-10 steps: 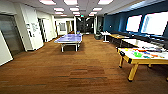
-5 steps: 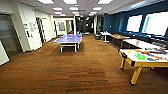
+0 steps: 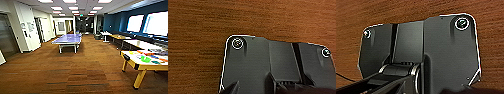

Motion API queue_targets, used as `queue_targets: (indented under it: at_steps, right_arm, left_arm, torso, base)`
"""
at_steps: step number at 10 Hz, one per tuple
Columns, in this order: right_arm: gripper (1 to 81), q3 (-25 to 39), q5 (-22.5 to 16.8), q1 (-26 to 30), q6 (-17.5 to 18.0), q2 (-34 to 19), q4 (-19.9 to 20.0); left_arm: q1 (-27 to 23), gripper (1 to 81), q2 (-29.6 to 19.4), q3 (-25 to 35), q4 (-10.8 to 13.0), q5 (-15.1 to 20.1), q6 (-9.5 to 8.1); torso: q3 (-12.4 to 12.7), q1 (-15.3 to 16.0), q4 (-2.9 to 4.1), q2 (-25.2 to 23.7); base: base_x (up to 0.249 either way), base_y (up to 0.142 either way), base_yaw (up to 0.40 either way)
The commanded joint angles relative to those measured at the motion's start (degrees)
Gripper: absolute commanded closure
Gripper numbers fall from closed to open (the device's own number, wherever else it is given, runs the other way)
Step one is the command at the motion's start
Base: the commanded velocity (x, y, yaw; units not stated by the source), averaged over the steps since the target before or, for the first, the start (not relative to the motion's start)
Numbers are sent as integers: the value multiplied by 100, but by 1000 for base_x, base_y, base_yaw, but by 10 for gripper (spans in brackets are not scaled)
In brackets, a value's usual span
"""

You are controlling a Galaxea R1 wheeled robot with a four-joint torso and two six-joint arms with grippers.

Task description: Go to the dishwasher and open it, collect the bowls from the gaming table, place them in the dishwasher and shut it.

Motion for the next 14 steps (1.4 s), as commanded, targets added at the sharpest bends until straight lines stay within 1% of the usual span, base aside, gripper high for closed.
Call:
queue_targets:
  at_steps: [1, 14]
  right_arm:
    - [10, 6, -316, 327, -12, 5, 2]
    - [10, 6, -316, 318, -12, 14, 2]
  left_arm:
    - [-319, 10, -5, -19, 34, 233, 20]
    - [-320, 10, -22, -19, 43, 242, 29]
  torso:
    - [0, 1, 0, 0]
    - [0, 1, 0, 0]
  base:
    - [253, 0, 0]
    - [253, 0, 0]
